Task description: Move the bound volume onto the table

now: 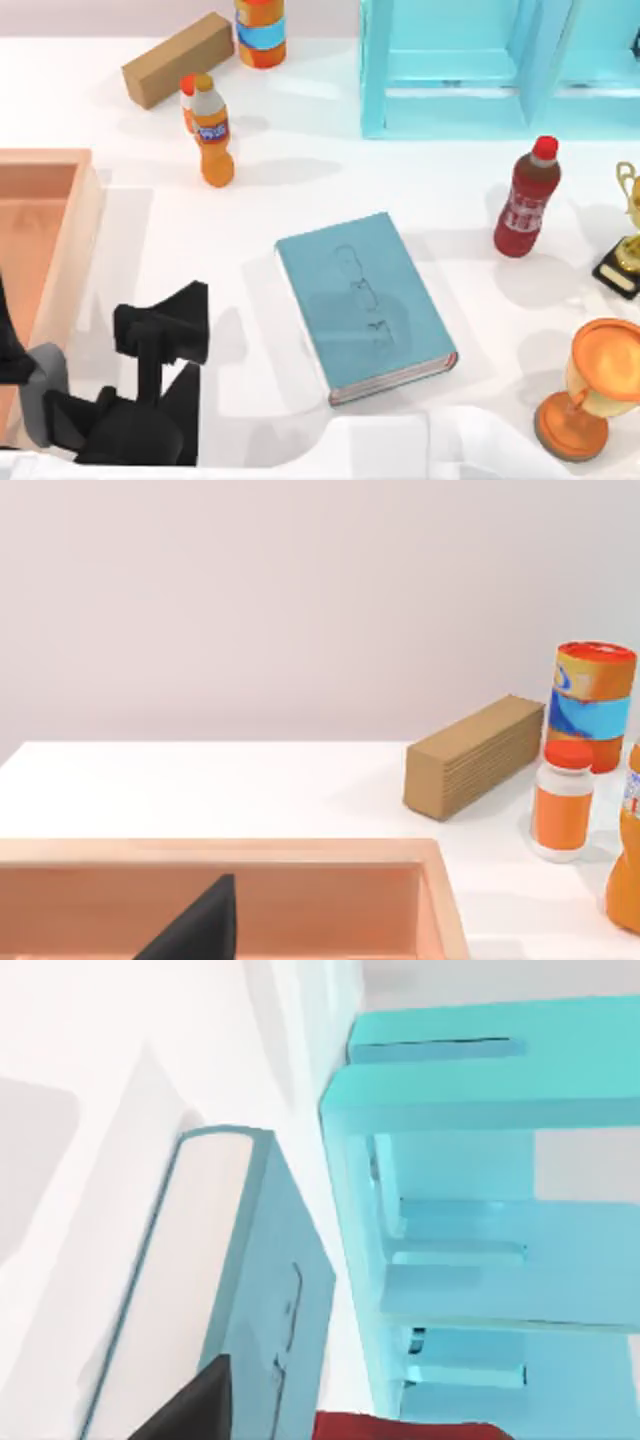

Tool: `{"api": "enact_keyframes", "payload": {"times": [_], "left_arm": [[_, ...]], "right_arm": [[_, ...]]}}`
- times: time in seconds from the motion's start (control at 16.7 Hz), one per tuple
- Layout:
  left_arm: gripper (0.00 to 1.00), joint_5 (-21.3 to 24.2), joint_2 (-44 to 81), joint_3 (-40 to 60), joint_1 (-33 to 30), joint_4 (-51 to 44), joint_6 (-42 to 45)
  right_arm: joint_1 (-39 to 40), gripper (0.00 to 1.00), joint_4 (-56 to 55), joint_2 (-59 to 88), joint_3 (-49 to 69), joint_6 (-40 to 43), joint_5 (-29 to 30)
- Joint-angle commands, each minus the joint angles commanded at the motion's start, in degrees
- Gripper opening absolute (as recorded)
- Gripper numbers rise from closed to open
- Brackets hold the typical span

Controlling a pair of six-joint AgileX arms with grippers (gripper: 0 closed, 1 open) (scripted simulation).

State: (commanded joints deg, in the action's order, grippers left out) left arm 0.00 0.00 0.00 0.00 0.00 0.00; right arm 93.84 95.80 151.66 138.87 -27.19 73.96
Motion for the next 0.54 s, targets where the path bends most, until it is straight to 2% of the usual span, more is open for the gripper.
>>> {"api": "enact_keyframes", "payload": {"times": [0.24, 0.54], "left_arm": [[1.0, 0.0, 0.0, 0.0, 0.0, 0.0, 0.0], [1.0, 0.0, 0.0, 0.0, 0.0, 0.0, 0.0]], "right_arm": [[-0.6, 1.0, 15.0, 3.3, 6.8, -10.6, -1.0], [-1.9, 1.0, 20.3, 4.6, 9.4, -14.3, -1.5]]}}
